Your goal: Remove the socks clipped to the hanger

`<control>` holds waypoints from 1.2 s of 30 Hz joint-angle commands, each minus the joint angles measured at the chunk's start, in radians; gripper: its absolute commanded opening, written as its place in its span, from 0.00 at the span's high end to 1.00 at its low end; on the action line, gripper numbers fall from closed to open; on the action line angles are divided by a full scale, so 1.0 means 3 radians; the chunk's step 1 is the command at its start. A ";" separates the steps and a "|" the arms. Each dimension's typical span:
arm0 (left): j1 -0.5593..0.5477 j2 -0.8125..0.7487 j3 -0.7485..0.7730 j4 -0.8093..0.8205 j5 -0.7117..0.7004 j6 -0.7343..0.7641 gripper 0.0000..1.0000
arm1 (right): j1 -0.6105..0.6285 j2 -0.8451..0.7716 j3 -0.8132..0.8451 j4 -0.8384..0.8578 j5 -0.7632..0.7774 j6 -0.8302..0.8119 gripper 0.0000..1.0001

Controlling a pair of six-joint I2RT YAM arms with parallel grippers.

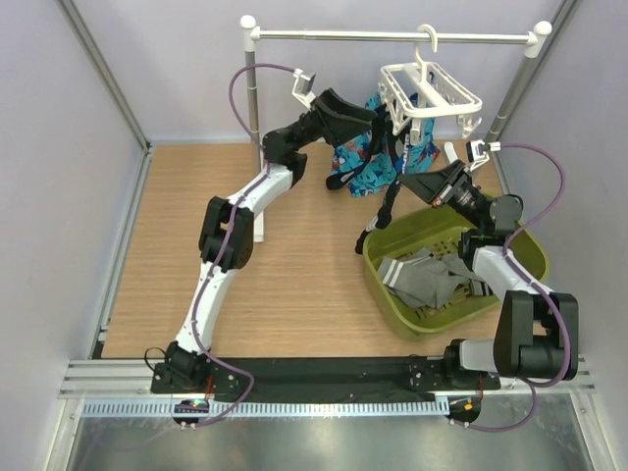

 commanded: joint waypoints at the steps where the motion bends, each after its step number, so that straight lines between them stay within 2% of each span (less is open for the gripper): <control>1: -0.0013 0.0138 0.0210 -0.0012 -0.0130 -0.0261 0.32 | 0.0050 0.0008 0.0159 0.0309 -0.0094 0.0089 0.99; 8: -0.0135 0.0133 0.0104 0.0019 -0.0253 -0.0150 0.35 | 0.0137 0.0034 0.0165 0.0360 -0.0171 0.0114 0.99; 13: -0.0207 0.0133 0.0093 0.0019 -0.0534 -0.0164 0.30 | 0.0158 0.0065 0.0175 0.0432 -0.0201 0.0206 0.99; 15: -0.0228 0.0148 0.0134 0.0019 -0.0570 -0.0170 0.30 | 0.0173 0.0156 0.0190 0.0554 -0.0217 0.0278 0.99; 19: -0.0258 0.0209 0.0190 0.0014 -0.0677 -0.0200 0.29 | 0.0183 0.0463 0.0226 0.1202 -0.0212 0.0834 0.99; 27: -0.0289 0.0281 0.0318 -0.0134 -0.0688 -0.0129 0.30 | 0.0214 0.0535 0.0236 0.1199 -0.0253 0.0789 0.99; 36: -0.0299 0.0378 0.0712 -0.0477 -0.0698 -0.0001 0.30 | 0.0245 0.0545 0.0282 0.1204 -0.0283 0.0815 0.99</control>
